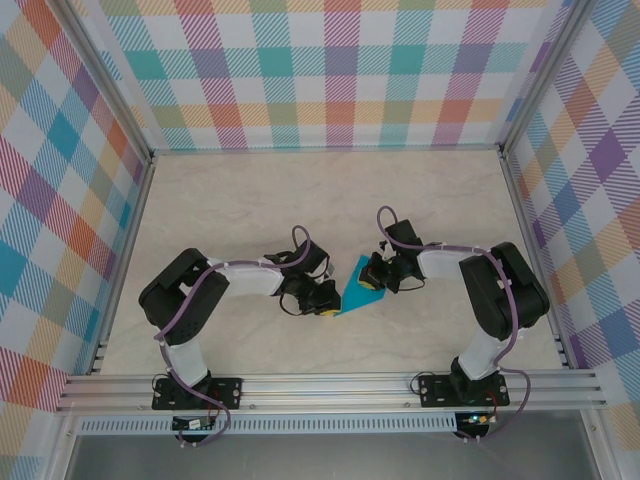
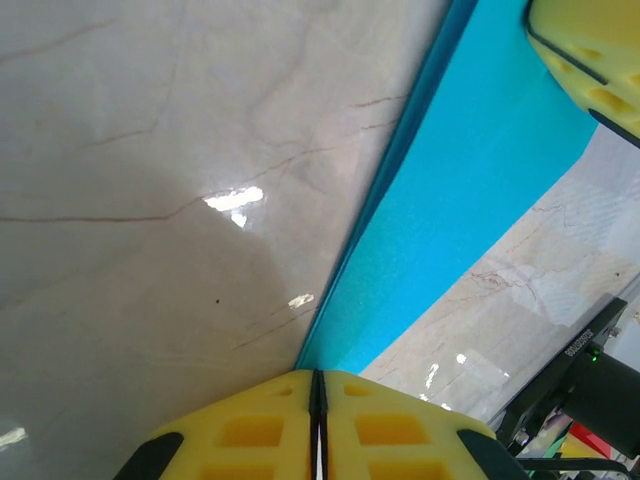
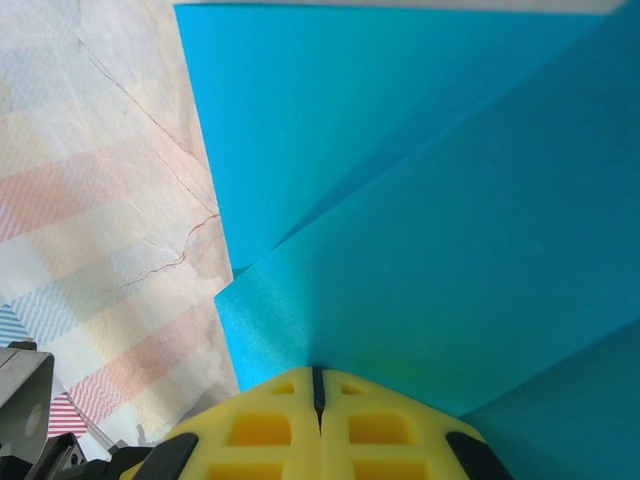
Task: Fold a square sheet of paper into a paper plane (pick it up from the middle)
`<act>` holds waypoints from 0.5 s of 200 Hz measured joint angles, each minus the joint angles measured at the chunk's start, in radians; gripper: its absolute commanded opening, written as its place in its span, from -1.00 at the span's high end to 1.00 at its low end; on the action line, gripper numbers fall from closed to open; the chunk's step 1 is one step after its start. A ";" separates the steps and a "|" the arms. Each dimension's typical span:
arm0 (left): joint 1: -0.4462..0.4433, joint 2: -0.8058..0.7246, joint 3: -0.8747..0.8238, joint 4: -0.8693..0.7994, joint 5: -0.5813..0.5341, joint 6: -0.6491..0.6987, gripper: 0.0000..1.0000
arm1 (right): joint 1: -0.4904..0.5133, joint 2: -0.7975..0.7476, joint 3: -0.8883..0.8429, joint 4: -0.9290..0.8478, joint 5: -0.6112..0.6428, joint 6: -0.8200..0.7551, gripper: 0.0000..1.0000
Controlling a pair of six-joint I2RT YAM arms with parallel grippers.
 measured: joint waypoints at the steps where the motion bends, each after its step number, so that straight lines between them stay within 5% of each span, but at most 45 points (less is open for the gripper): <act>1: 0.000 0.000 0.000 0.000 0.000 0.000 0.82 | 0.000 0.000 0.000 0.000 0.000 0.000 1.00; 100: 0.000 -0.047 -0.003 -0.008 0.000 -0.002 0.81 | -0.001 0.003 0.001 0.000 -0.004 0.000 1.00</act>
